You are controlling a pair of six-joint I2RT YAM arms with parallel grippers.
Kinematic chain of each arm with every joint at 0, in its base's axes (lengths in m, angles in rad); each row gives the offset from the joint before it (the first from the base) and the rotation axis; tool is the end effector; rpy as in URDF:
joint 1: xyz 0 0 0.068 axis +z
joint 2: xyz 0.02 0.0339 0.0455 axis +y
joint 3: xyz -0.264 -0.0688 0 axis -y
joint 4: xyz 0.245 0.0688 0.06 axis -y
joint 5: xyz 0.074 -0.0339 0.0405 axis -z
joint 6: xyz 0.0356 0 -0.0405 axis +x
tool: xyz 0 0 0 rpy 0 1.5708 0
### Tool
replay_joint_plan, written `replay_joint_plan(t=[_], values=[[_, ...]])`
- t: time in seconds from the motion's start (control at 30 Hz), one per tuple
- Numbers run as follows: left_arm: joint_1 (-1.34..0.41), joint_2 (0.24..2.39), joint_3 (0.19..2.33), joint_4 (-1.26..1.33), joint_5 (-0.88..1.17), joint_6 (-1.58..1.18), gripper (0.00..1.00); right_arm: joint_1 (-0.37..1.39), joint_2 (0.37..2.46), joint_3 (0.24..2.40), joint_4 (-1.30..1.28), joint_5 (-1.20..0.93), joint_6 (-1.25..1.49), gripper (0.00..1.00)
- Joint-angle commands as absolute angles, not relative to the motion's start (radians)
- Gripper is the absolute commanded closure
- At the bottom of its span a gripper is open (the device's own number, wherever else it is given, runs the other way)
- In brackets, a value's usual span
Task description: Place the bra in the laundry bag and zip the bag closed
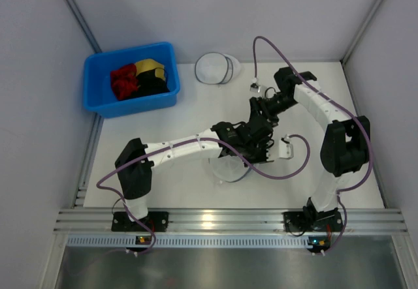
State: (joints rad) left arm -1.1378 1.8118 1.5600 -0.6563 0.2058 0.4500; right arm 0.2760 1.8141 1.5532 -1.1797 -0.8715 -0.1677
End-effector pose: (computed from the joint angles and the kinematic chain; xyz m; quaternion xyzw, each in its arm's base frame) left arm 0.1622 -0.3681 0.2811 0.6942 0.6356 -0.2005 0.2719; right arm 0.3278 0.1211 0.2684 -0.2258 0.8764 0.4238 0.0361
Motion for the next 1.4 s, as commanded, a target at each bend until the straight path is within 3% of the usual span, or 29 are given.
replay_joint_plan(t=[0.0, 0.2, 0.27, 0.3, 0.33, 0.43, 0.83, 1.0, 1.07, 1.1, 1.17, 1.2, 1.37], values=[[-1.143, 1.832, 1.615, -0.652, 0.183, 0.505, 1.0, 0.308, 1.81, 1.47, -1.215, -0.914, -0.232, 0.3], [-1.143, 1.845, 1.631, -0.652, 0.16, 0.529, 1.0, 0.359, 1.855, 1.425, -1.21, -0.986, -0.259, 0.43], [-1.143, 1.847, 1.631, -0.652, 0.158, 0.531, 1.0, 0.368, 1.859, 1.424, -1.209, -1.003, -0.259, 0.53], [-1.143, 1.848, 1.629, -0.652, 0.158, 0.529, 1.0, 0.376, 1.859, 1.425, -1.204, -1.006, -0.259, 0.59], [-1.143, 1.847, 1.626, -0.652, 0.166, 0.528, 1.0, 0.379, 1.859, 1.427, -1.198, -1.006, -0.25, 0.75], [-1.143, 1.841, 1.615, -0.652, 0.204, 0.509, 1.0, 0.377, 1.862, 1.445, -1.177, -0.997, -0.233, 1.0], [-1.241, 1.654, 1.296, -0.655, 0.416, 0.528, 1.0, 0.359, 2.028, 1.71, -1.178, -0.985, -0.232, 1.0], [-1.246, 1.661, 1.298, -0.653, 0.333, 0.488, 1.0, 0.364, 2.042, 1.753, -1.175, -1.008, -0.219, 1.0], [-1.227, 1.687, 1.342, -0.652, 0.305, 0.463, 1.0, 0.365, 2.026, 1.747, -1.175, -1.008, -0.212, 0.9], [-1.218, 1.696, 1.359, -0.652, 0.301, 0.451, 1.0, 0.364, 2.02, 1.747, -1.178, -1.002, -0.207, 0.72], [-1.187, 1.73, 1.411, -0.652, 0.298, 0.427, 1.0, 0.364, 2.008, 1.782, -1.207, -0.957, -0.216, 0.56], [-1.178, 1.741, 1.426, -0.653, 0.296, 0.422, 1.0, 0.362, 2.0, 1.801, -1.247, -0.941, -0.225, 0.44], [-1.143, 1.781, 1.503, -0.652, 0.272, 0.403, 1.0, 0.299, 1.928, 1.8, -1.282, -0.844, -0.279, 0.29]])
